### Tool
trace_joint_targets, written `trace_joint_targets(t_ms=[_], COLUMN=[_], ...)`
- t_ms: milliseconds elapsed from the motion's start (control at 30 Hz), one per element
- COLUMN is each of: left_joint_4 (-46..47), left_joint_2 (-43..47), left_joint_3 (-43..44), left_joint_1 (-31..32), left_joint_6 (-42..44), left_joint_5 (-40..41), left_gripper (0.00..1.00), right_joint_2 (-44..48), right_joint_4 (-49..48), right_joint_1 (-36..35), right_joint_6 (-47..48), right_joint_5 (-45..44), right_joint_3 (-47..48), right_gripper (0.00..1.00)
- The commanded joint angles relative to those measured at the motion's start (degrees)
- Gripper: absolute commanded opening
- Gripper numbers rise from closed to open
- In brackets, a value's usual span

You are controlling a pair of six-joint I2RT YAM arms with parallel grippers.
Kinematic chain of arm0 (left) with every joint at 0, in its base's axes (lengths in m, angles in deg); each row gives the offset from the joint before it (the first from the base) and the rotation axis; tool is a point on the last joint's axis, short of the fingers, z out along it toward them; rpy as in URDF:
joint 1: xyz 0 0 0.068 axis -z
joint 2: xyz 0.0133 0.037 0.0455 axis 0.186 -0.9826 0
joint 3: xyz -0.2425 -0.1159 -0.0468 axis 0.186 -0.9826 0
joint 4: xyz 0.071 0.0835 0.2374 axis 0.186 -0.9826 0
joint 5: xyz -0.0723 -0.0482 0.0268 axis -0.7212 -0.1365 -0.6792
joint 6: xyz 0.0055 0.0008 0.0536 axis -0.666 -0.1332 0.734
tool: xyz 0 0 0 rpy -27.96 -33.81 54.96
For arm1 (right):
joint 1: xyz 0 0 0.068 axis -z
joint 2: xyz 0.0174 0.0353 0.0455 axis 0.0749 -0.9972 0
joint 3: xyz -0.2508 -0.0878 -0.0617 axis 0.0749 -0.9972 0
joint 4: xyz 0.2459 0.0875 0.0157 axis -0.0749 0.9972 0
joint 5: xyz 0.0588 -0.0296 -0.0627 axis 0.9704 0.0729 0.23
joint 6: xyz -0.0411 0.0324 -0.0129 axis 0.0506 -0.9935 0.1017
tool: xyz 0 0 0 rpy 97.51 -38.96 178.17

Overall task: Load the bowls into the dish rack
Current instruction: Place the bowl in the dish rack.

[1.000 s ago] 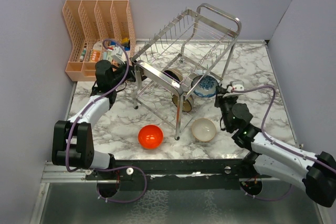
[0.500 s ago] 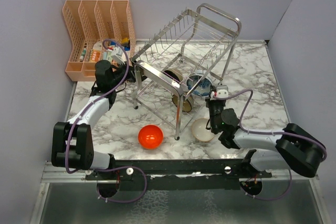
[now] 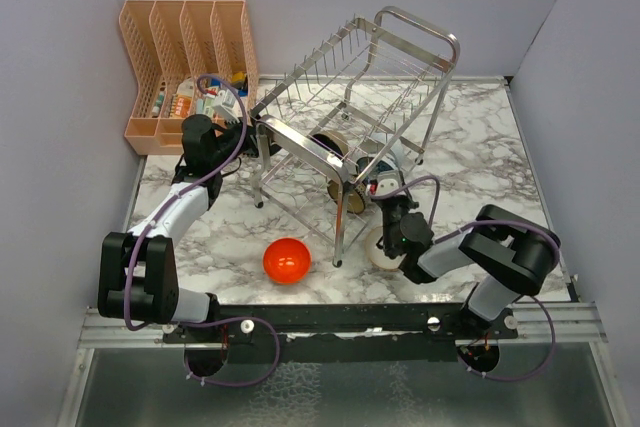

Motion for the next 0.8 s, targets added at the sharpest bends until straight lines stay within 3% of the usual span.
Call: trace_joint_targets(t_ms=[0, 567, 767], left_joint_4=[1.2, 2.7, 2.6], left_joint_2=[0.5, 0.1, 0.1], left_joint_3=[0.4, -0.1, -0.2], left_joint_1=[0.2, 0.2, 0.2], left_joint_6=[1.1, 0.4, 0.5], left_joint_5=[0.5, 0.0, 0.0], left_gripper=[0.99, 0.99, 0.99], right_joint_2=[-2.8, -12.7, -12.7], right_joint_4=[-18.0, -18.1, -18.0], right_joint_1=[-0.6, -3.8, -5.7], right_joint_6=[2.4, 16.7, 16.5], right_joint_5=[-0.4, 1.3, -0.2], right_joint_3=[2.5, 8.5, 7.8], right_gripper=[0.01, 0.01, 0.01])
